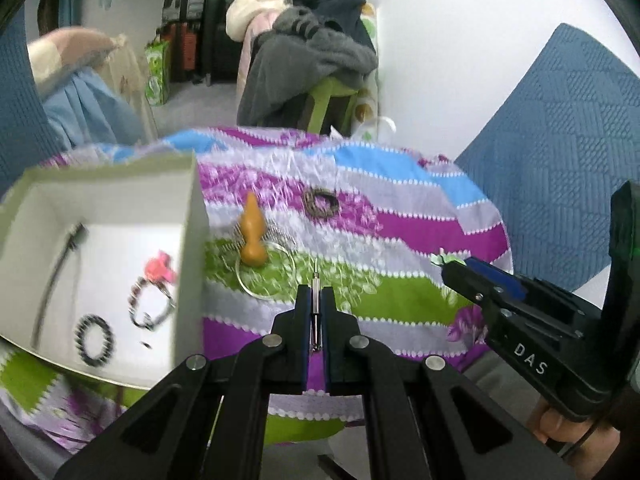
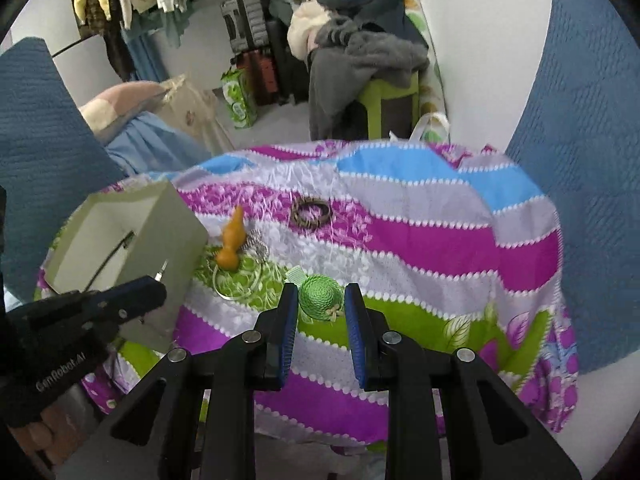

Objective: Organize jewelry
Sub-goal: 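Carry the pin and green charm in both tools over the white box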

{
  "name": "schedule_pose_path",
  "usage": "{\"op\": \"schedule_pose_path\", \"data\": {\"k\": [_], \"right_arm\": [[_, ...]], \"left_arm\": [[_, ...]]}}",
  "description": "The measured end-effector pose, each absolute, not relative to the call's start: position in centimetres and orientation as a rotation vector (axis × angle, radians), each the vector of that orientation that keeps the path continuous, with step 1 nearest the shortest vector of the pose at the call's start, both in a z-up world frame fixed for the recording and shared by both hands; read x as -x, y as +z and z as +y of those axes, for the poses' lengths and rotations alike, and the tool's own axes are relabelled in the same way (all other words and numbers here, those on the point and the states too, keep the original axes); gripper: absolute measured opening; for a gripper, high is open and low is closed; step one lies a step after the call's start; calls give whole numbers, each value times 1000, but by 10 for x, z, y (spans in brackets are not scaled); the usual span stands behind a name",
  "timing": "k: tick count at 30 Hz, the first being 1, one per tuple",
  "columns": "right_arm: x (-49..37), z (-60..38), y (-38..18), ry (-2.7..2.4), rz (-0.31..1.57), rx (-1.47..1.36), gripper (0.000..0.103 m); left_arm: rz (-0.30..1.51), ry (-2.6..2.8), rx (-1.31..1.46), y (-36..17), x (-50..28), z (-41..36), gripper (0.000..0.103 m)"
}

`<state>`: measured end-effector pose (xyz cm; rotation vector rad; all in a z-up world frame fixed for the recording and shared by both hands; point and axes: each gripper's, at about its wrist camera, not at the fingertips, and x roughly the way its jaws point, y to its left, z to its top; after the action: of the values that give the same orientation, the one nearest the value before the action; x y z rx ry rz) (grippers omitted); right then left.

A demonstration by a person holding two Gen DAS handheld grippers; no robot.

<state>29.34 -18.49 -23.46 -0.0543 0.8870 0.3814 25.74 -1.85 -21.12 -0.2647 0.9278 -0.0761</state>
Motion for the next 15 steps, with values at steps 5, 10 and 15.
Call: {"op": "schedule_pose_path", "data": {"k": [5,10,15], "right_arm": [[-286,-178,-209,386,850,33,21],[-285,-162,-184,399,801,33,21],[-287,-142,-159,417,756,37,21]], "left_arm": [[877,-66,239,-178,-257,-3,2],[827,-64,183,-141,-259,11,2],[781,-57,146,-109,-256,28,2]]}}
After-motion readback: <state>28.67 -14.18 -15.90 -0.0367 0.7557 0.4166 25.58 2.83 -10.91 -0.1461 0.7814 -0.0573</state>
